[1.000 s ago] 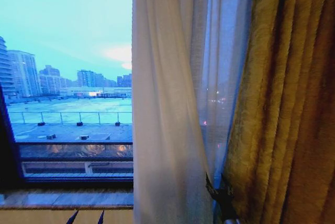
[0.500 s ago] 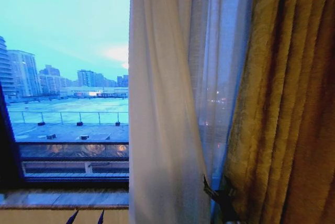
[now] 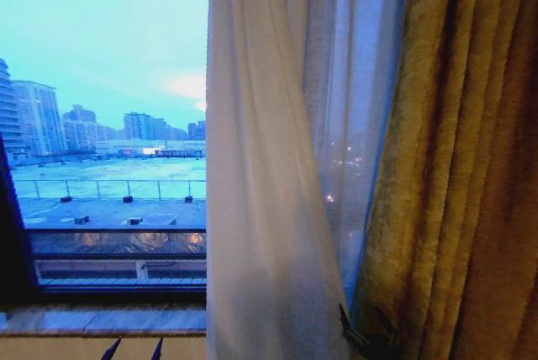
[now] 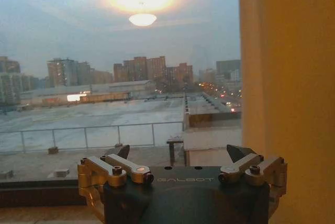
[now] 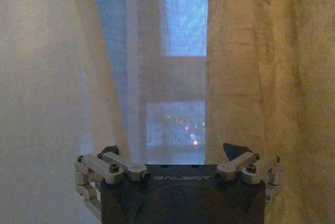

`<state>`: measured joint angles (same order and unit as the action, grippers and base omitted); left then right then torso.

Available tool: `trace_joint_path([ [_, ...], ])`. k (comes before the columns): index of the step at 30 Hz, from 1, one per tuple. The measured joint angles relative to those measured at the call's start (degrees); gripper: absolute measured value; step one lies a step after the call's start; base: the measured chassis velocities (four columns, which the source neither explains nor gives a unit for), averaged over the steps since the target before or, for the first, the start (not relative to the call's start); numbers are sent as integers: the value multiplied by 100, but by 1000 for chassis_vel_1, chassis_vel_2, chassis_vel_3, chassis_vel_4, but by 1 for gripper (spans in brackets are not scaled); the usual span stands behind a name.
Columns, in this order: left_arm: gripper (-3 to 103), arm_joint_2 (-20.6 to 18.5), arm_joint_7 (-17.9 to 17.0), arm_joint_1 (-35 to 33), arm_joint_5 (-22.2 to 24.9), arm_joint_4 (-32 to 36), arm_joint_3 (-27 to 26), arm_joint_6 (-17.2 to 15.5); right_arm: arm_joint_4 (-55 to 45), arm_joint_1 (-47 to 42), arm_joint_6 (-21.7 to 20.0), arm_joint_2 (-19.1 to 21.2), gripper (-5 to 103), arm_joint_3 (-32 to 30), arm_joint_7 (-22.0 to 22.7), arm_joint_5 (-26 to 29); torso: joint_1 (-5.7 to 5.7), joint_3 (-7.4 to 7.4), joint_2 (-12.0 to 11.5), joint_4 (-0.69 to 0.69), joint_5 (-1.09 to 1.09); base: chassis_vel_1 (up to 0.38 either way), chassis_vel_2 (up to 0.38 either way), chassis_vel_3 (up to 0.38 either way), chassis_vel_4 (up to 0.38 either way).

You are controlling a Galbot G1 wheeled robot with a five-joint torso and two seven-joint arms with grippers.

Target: Open the curtains by pulling them apart, changing their state from closed to fully open.

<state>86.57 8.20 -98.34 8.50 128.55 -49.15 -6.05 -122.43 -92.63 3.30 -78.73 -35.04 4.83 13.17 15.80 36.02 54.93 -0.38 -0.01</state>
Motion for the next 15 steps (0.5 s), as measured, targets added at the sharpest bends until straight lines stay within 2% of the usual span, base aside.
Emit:
trace_joint_path([
  [5, 100, -58, -67, 69, 108, -25, -43, -84, -232, -314, -29, 0, 100, -15, -3, 34, 0, 0, 0, -1, -1, 0, 0, 0, 0],
  [15, 100, -105, -69, 183, 165, -123, -48, -126, -243, -100, -45, 0, 100, -11, 97, -161, 1, 0, 0, 0, -1, 0, 0, 0, 0],
])
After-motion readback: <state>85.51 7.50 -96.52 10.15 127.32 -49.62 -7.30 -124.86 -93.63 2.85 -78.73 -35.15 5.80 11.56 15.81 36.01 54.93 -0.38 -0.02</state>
